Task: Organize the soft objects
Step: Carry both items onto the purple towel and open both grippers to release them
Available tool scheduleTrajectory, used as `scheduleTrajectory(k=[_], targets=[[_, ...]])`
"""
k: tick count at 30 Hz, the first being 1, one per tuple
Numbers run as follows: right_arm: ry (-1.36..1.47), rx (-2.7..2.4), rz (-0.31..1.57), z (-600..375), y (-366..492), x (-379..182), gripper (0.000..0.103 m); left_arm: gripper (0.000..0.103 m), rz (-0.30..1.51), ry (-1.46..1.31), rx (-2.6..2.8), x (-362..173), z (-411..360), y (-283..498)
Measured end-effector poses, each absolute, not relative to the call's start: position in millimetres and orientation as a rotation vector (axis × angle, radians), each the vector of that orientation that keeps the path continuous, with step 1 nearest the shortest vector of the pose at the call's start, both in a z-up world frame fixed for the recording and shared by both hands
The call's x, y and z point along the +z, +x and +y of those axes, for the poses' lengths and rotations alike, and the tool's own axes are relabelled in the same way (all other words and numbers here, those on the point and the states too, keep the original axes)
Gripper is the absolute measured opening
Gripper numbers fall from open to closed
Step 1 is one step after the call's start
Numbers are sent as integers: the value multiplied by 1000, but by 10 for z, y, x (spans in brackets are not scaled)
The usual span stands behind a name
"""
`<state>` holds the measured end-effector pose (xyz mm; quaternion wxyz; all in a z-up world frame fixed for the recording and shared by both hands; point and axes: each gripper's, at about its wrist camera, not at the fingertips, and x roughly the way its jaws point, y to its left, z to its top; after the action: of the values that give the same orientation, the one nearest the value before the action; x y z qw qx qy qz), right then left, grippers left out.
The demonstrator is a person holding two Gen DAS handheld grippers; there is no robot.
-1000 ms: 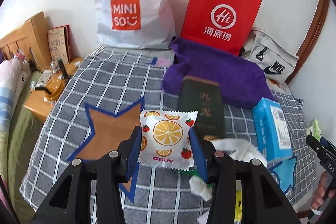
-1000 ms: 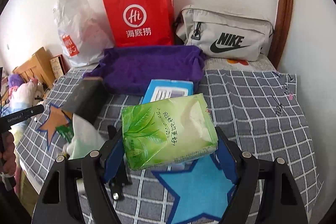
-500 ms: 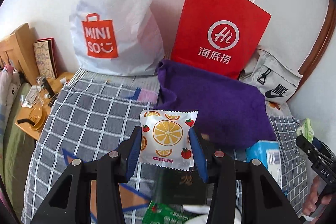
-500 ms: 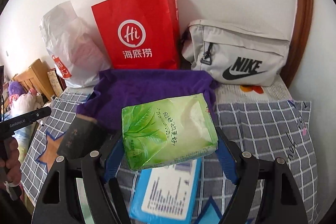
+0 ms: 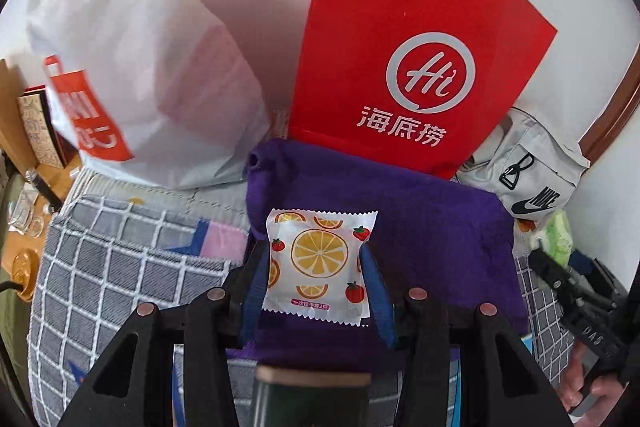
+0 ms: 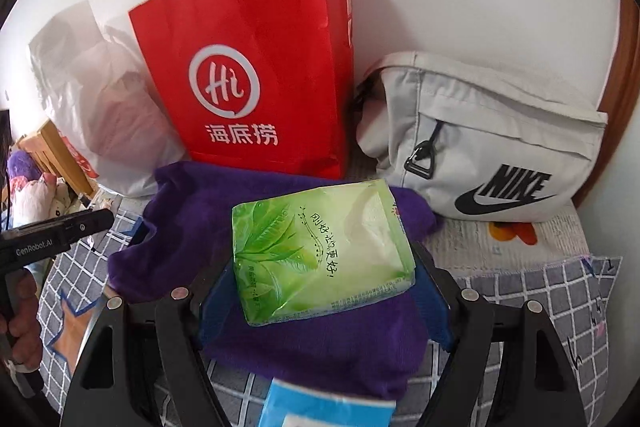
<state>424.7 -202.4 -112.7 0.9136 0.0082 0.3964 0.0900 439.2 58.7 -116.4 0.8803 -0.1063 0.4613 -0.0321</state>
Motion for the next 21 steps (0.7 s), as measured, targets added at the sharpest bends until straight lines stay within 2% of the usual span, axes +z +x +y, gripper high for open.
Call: scheduleTrajectory(k=[8, 21], targets=[[-1, 178, 928, -2117, 4556, -1688, 78, 44, 1028, -206, -84, -1421, 487, 4860], [46, 249, 1051, -2195, 4717, -1991, 79, 46, 1086, -258, -108, -1736, 501, 5233]])
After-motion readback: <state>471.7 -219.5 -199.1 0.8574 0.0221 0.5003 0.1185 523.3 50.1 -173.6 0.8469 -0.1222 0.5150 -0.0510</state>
